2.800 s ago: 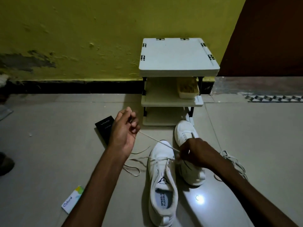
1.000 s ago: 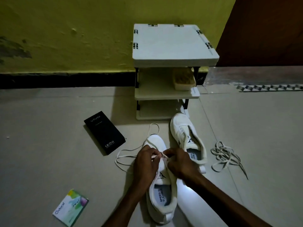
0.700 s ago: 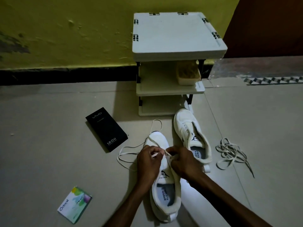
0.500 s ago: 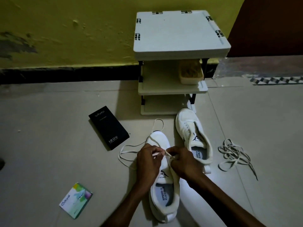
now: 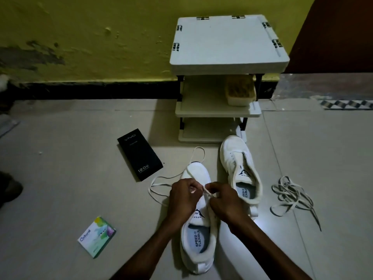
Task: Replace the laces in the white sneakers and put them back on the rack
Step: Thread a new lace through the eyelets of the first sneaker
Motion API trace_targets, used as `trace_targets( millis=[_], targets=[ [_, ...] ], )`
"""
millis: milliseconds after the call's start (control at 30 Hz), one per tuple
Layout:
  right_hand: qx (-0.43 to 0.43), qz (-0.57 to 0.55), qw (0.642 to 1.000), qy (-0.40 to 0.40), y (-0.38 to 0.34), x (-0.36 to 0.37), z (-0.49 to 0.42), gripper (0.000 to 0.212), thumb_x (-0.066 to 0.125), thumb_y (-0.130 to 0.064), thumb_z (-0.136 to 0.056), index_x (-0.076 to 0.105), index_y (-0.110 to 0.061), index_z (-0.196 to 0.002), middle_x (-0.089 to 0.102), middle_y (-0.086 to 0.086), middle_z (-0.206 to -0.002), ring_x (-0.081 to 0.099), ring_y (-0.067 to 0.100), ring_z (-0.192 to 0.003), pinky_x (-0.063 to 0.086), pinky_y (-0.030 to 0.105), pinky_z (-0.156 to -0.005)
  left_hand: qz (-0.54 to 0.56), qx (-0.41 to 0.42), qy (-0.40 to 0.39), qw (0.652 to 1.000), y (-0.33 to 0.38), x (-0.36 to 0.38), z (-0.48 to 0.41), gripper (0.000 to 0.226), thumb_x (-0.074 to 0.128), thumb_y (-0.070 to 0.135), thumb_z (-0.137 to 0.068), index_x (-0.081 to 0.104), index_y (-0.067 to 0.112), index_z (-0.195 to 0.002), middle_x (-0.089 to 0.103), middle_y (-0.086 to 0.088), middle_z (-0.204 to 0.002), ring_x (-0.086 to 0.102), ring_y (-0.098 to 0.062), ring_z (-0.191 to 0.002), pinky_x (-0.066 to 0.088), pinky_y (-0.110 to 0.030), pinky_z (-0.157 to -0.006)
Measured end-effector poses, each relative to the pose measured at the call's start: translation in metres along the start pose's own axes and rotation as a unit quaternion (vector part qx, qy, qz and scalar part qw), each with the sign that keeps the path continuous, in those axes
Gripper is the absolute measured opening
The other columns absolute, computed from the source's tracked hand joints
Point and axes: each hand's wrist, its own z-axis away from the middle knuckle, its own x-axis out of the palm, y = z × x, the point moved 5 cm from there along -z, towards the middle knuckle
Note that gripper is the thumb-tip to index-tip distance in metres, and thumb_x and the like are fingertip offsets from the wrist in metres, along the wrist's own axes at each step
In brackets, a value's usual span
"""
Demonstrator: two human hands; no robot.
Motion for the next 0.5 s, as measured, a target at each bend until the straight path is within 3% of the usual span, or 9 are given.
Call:
trace_targets(
  millis=[100,267,400,500],
  targets=[
    [0.011,-0.019,1.000,0.000,0.003,0.001,-0.002,0.036,0.052,0.001,-0.084,0.068,-0.015,-0.111,0.062,-0.003,-0.103,0.059,0.016,-0.097,0.049,0.030,-0.084,0.079,-0.048,-0.010,0.996,-0.006,0.002,-0.001,0.010,0.069,0.007,-0.082,0.075,0.012,-0.077,0.072,0.002,-0.074,0.066,-0.009,-0.071,0.048,-0.018,-0.067],
    [0.015,-0.022,1.000,0.005,0.005,0.002,-0.003,0.038,0.050,0.000,-0.085,0.069,-0.016,-0.115,0.066,-0.002,-0.108,0.060,0.014,-0.096,0.043,0.021,-0.077,0.097,-0.062,0.034,0.993,-0.012,0.007,0.005,0.009,0.069,0.011,-0.085,0.073,0.015,-0.078,0.070,0.007,-0.074,0.066,-0.005,-0.072,0.045,-0.010,-0.065],
    [0.020,-0.013,1.000,0.017,0.006,0.004,-0.003,0.041,0.048,-0.001,-0.085,0.069,-0.018,-0.115,0.067,-0.003,-0.112,0.060,0.014,-0.099,0.048,0.027,-0.085,0.110,-0.070,0.042,0.991,-0.014,0.005,0.008,0.012,0.070,0.009,-0.085,0.070,0.017,-0.076,0.066,0.012,-0.070,0.061,0.002,-0.067,0.041,-0.003,-0.061],
    [0.006,0.018,0.999,0.027,0.005,0.006,-0.002,0.041,0.047,-0.001,-0.084,0.071,-0.019,-0.113,0.067,-0.005,-0.111,0.059,0.014,-0.105,0.047,0.029,-0.092,0.109,-0.073,0.035,0.991,-0.016,0.005,0.007,0.011,0.070,0.008,-0.085,0.071,0.016,-0.077,0.068,0.007,-0.072,0.062,-0.003,-0.068,0.045,-0.008,-0.065]
  ],
)
